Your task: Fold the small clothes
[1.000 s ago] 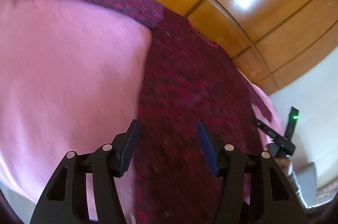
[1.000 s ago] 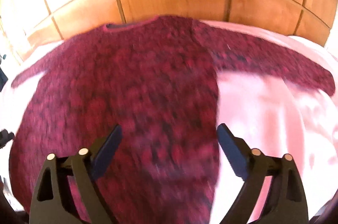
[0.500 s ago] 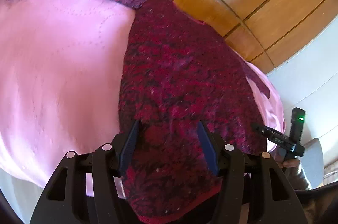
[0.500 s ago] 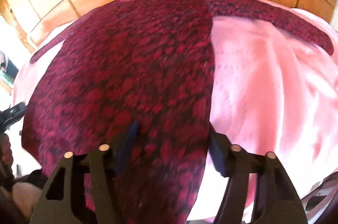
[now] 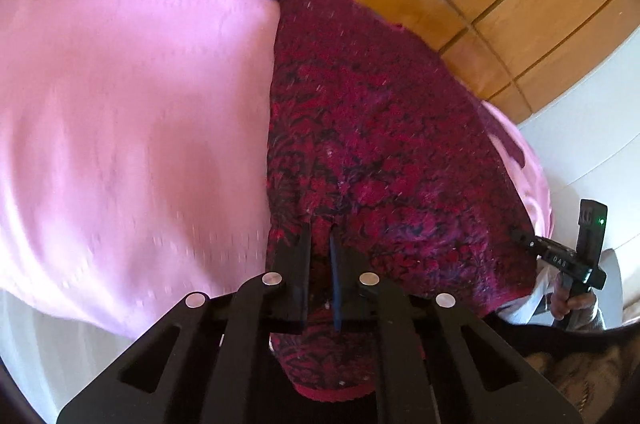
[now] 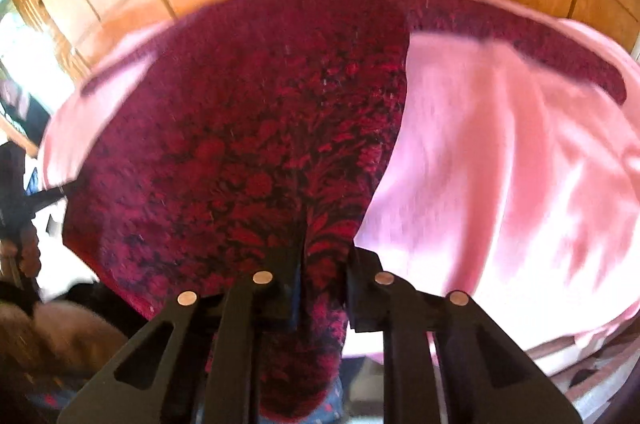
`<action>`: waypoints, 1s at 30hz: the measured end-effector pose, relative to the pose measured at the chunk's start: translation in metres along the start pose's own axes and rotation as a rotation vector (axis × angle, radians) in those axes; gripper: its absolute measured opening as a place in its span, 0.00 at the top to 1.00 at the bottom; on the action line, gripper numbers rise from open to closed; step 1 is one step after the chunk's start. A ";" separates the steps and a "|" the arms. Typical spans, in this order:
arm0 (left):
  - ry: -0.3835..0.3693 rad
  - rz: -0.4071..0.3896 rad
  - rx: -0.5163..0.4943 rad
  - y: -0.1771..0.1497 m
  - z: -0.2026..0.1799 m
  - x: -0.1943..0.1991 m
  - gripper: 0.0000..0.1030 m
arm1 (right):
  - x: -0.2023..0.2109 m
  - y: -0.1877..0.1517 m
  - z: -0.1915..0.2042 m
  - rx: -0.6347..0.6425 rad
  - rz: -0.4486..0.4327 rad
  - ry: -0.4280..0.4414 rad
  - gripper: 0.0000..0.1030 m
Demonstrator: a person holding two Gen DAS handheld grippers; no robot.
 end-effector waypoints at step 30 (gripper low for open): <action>0.072 -0.010 -0.203 0.079 -0.071 -0.122 0.52 | -0.047 0.115 -0.356 -1.175 -0.436 -0.281 0.93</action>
Point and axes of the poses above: each gripper's, at about its wrist camera, not at the fingertips, and x roughly against the way its jaws point, z to its left, y to its top, the point moved 6 cm from there along -x, roughly the way its jaws point, and after that the axes turned 10 degrees about -z, right-handed, at the moved point
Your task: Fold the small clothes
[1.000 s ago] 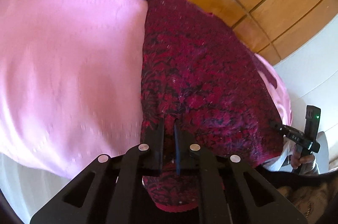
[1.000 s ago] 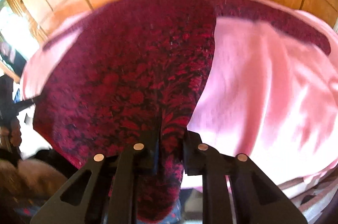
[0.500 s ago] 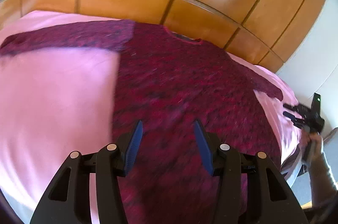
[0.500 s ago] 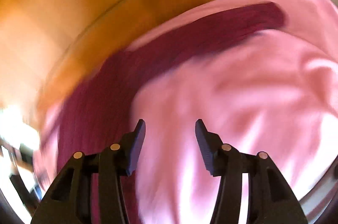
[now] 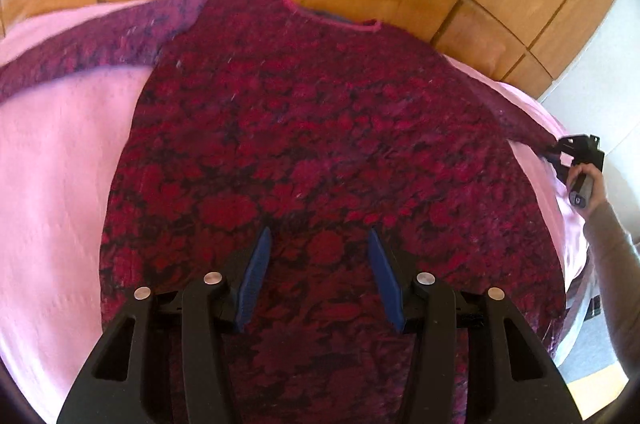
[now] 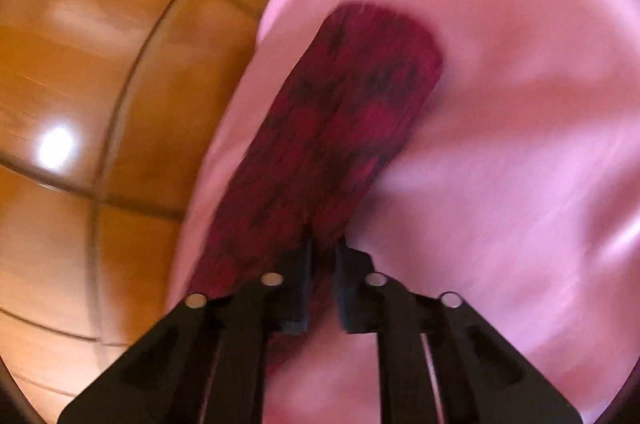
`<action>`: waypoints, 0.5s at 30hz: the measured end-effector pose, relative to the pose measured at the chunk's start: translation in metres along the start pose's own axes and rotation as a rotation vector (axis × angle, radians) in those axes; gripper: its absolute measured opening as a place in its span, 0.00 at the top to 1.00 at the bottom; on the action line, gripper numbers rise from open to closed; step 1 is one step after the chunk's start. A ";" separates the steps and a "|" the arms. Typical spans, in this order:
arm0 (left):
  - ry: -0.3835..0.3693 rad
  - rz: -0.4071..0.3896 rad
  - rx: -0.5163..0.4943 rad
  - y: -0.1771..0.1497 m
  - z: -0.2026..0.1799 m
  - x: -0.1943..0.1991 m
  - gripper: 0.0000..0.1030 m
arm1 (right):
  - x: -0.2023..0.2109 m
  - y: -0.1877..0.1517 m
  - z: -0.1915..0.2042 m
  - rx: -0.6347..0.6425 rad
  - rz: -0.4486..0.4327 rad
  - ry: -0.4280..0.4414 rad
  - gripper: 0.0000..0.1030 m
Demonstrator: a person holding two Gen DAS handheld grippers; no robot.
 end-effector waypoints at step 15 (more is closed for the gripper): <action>-0.067 -0.056 0.119 0.019 0.012 0.009 0.43 | 0.075 -0.070 0.186 0.639 -0.091 0.195 0.94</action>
Point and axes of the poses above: each gripper's, at about its wrist camera, not at the fingertips, and x roughly against the way its jaws point, z to its left, y to its top, the point moved 6 cm from there along -x, roughly the way its jaws point, and after that the axes turned 10 degrees about -z, right-handed, at the moved point
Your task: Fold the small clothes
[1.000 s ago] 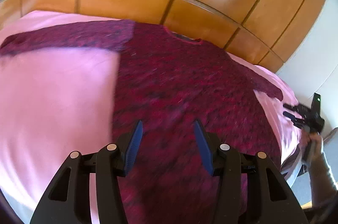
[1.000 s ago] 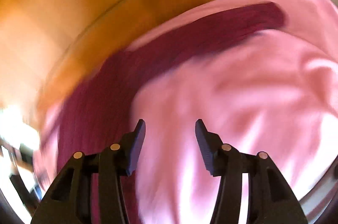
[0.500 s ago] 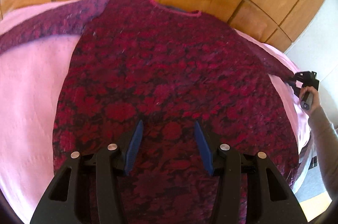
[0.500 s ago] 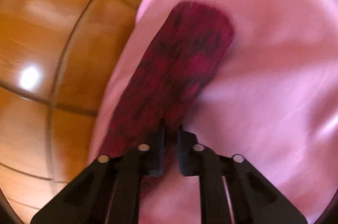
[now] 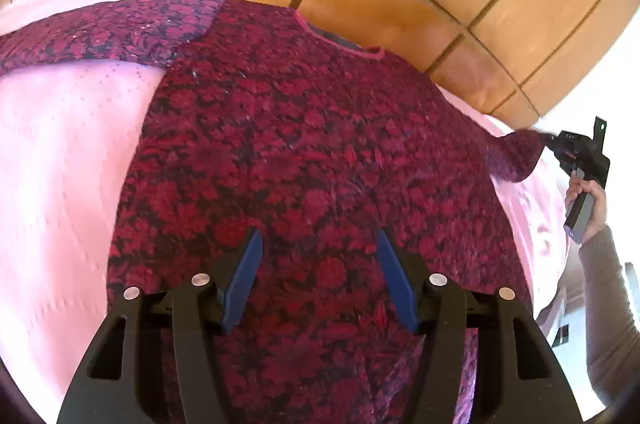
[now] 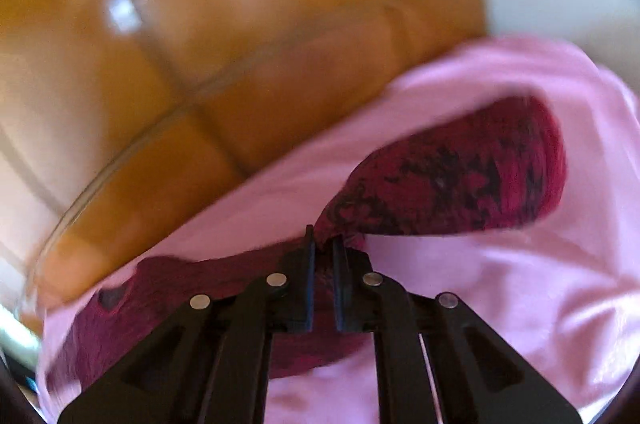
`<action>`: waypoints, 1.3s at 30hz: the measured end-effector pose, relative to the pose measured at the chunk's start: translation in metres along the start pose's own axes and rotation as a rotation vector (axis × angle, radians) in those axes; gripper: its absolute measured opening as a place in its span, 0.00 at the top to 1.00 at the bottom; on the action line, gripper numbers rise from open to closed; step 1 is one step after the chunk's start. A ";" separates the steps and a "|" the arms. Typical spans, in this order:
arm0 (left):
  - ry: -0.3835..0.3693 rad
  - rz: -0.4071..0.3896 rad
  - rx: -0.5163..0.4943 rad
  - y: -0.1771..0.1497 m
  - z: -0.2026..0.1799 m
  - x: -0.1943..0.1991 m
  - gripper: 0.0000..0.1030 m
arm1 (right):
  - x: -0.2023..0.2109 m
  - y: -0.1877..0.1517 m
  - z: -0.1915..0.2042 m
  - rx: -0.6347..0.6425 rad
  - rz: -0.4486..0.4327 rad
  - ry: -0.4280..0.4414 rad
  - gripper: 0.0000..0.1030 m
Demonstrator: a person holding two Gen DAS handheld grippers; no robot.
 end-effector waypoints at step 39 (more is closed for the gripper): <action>0.000 -0.079 0.307 0.159 0.036 -0.108 0.90 | 0.004 -0.094 0.088 0.019 0.198 0.307 0.51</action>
Point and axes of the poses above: each gripper's, at about its wrist camera, not at the fingertips, and x roughly against the way its jaws point, z to its left, y to its top, the point moved 6 cm from there along -x, roughly the way its jaws point, and after that the axes turned 10 degrees about -z, right-handed, at the moved point
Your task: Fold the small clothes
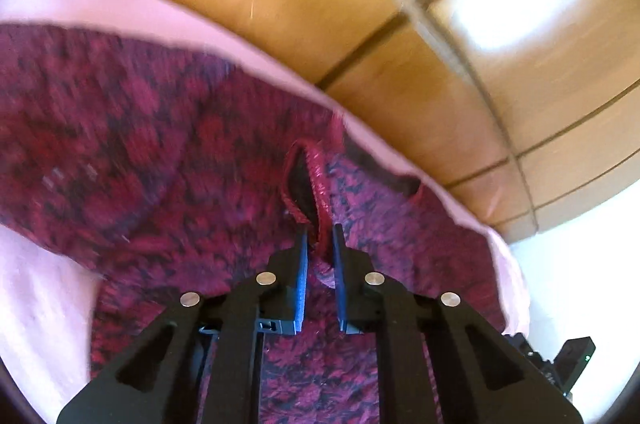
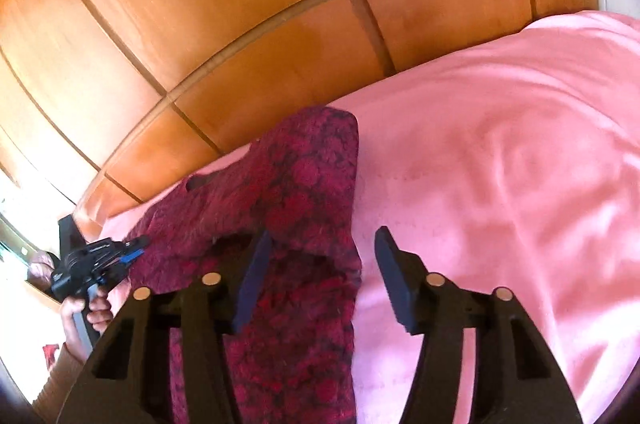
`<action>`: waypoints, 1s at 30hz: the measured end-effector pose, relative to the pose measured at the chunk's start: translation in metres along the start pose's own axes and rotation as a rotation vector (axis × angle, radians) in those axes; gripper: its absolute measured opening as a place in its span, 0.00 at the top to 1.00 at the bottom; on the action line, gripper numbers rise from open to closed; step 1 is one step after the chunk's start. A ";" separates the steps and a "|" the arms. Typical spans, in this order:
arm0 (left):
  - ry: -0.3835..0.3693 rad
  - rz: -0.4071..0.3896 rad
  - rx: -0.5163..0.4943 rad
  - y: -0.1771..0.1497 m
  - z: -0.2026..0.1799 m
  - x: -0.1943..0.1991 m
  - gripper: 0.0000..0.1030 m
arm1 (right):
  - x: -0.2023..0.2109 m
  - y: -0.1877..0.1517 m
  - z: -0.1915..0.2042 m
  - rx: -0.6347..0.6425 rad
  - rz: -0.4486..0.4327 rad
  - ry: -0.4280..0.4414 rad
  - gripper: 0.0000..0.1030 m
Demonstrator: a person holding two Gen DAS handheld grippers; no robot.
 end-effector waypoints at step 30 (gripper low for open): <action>0.237 -0.226 0.153 0.017 0.147 0.118 0.49 | -0.072 -0.030 0.059 0.357 -0.042 -0.253 0.37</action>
Point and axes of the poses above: each gripper's, at about its wrist camera, not at the fingertips, and x roughly against the way its jaws point, z to its left, y to its top, the point moved 6 cm from there along -x, roughly the way its jaws point, and after that the axes turned 10 degrees about -z, right-handed, at the moved point
